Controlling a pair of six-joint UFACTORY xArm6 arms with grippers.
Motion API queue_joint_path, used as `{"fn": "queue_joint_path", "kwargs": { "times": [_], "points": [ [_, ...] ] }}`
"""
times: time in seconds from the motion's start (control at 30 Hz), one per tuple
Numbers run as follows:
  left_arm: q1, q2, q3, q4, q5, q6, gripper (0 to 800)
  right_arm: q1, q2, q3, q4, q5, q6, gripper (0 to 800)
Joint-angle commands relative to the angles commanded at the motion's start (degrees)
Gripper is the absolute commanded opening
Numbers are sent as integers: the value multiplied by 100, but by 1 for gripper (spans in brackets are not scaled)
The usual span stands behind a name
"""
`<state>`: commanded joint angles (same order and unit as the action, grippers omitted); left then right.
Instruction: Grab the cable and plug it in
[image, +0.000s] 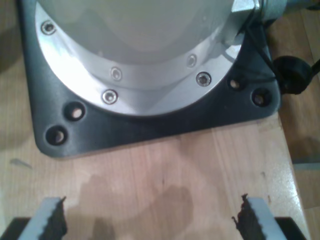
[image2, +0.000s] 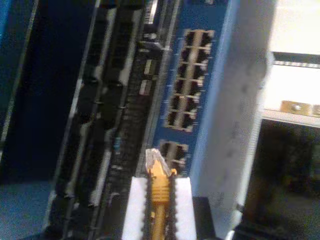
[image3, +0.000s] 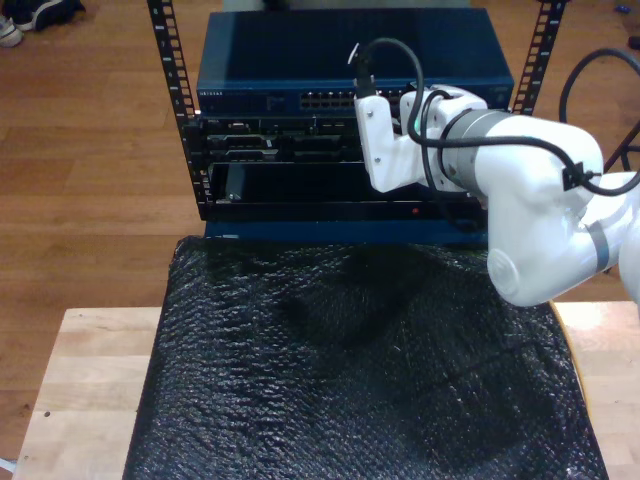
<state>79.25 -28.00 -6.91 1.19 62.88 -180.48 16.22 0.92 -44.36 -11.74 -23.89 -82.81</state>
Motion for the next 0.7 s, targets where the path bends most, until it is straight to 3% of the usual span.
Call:
{"fn": "queue_joint_path", "kwargs": {
  "times": [0.37,0.7],
  "points": [
    [0,0,0,0,0,0,800,-273,264,176,35,-1020,18,0],
    [0,0,0,0,0,0,800,-334,466,299,642,-1723,-26,0]
  ]
}}
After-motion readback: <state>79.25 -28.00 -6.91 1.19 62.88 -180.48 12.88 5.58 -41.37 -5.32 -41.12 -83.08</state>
